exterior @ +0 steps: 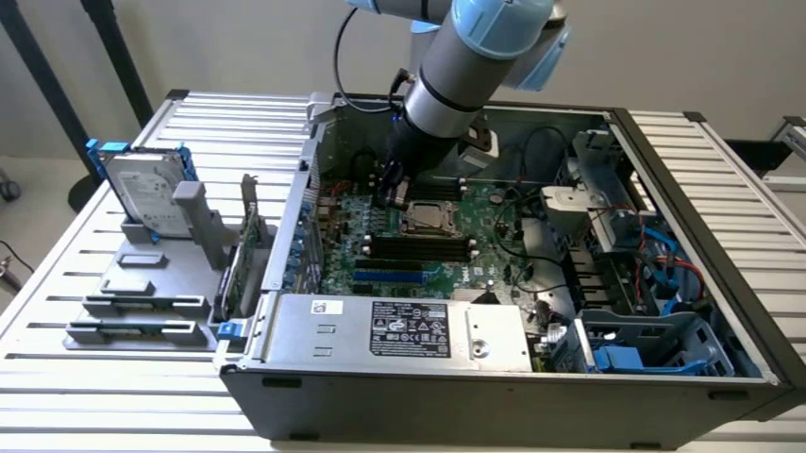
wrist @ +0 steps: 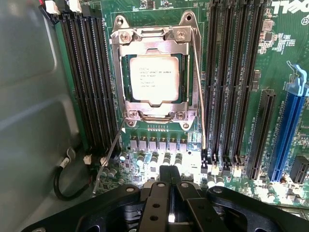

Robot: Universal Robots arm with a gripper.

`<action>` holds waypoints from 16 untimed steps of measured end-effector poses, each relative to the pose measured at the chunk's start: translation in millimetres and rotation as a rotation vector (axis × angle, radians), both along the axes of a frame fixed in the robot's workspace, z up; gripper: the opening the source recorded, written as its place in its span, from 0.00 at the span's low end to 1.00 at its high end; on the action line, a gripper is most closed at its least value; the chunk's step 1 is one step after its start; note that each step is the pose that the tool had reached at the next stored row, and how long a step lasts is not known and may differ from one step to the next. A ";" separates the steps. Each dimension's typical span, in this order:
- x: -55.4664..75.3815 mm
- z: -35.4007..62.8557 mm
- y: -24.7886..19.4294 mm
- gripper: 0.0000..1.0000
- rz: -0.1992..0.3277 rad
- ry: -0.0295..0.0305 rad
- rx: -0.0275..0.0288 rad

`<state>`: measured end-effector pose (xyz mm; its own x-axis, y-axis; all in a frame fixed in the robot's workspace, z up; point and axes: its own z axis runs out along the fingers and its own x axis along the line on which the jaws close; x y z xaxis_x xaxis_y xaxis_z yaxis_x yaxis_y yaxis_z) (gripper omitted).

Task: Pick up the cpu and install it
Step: 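Install the first cpu locking lever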

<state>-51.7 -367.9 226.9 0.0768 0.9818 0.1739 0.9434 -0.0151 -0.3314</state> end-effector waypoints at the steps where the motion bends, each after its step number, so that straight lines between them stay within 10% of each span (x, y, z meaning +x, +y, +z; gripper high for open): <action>1: 0.0 0.0 0.0 0.11 0.000 0.0000 0.0000; 16: -23.1 7.4 -0.8 0.11 -0.001 -0.0003 0.0088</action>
